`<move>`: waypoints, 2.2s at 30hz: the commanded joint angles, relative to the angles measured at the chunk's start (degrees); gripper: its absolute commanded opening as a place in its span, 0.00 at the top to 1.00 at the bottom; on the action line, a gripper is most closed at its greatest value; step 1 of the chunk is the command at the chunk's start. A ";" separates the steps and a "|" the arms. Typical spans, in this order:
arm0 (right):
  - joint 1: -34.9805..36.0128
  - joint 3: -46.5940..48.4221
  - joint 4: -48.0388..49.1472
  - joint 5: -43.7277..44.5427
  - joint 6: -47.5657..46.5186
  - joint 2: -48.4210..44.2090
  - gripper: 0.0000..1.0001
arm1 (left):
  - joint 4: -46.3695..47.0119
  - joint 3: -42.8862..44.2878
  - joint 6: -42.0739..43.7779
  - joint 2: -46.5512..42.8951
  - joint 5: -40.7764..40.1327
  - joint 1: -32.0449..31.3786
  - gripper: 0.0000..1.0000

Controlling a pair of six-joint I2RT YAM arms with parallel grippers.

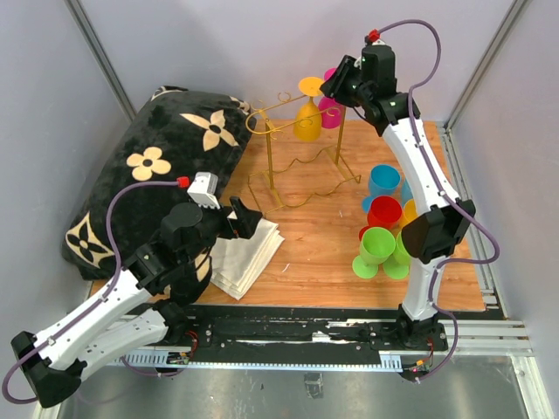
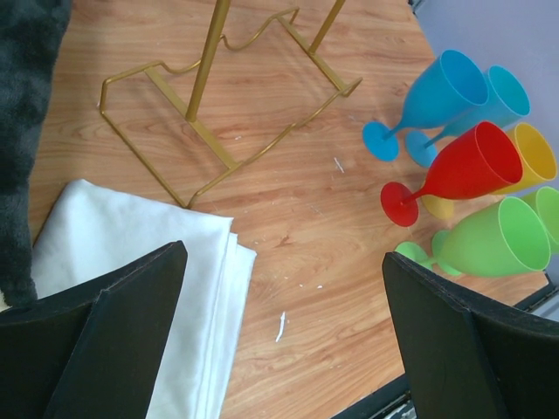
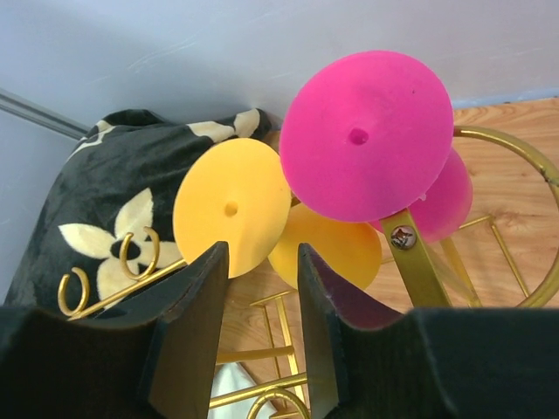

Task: Take the wine glass off the wine glass rack
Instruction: Pick up the wine glass from the wine rack.

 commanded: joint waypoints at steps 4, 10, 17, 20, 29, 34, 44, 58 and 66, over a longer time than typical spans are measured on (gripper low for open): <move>1.60 2.12 -1.19 2.01 0.26 1.08 0.62 | -0.85 2.12 0.94 -1.61 -1.45 0.84 0.00; 1.91 2.03 -0.86 3.04 1.14 1.24 0.65 | -1.41 2.89 1.29 -2.10 -1.75 0.93 0.00; 1.96 0.74 0.99 3.22 4.02 1.22 0.69 | -1.56 2.92 1.07 -2.81 -2.06 0.93 0.00; 2.02 0.69 1.31 3.21 5.08 2.82 0.70 | -1.61 2.94 1.14 -2.82 -2.16 0.93 0.00; 2.55 -0.77 2.45 4.62 6.45 3.43 0.71 | -2.08 2.94 1.53 -3.26 -2.50 0.90 0.00; 2.76 -1.37 2.94 5.38 7.10 3.40 0.72 | -2.22 3.07 1.51 -3.41 -2.42 0.93 0.00; 2.75 -3.23 4.44 5.76 8.71 2.47 0.88 | -2.49 2.77 1.72 -3.70 -2.77 0.93 0.00; 2.48 -10.29 11.77 3.59 16.19 -3.14 0.97 | -2.79 2.90 1.73 -4.18 -3.13 0.93 0.00; 2.10 -12.25 14.31 2.99 18.21 -5.31 0.99 | -2.92 2.79 1.23 -4.65 -3.37 0.93 0.00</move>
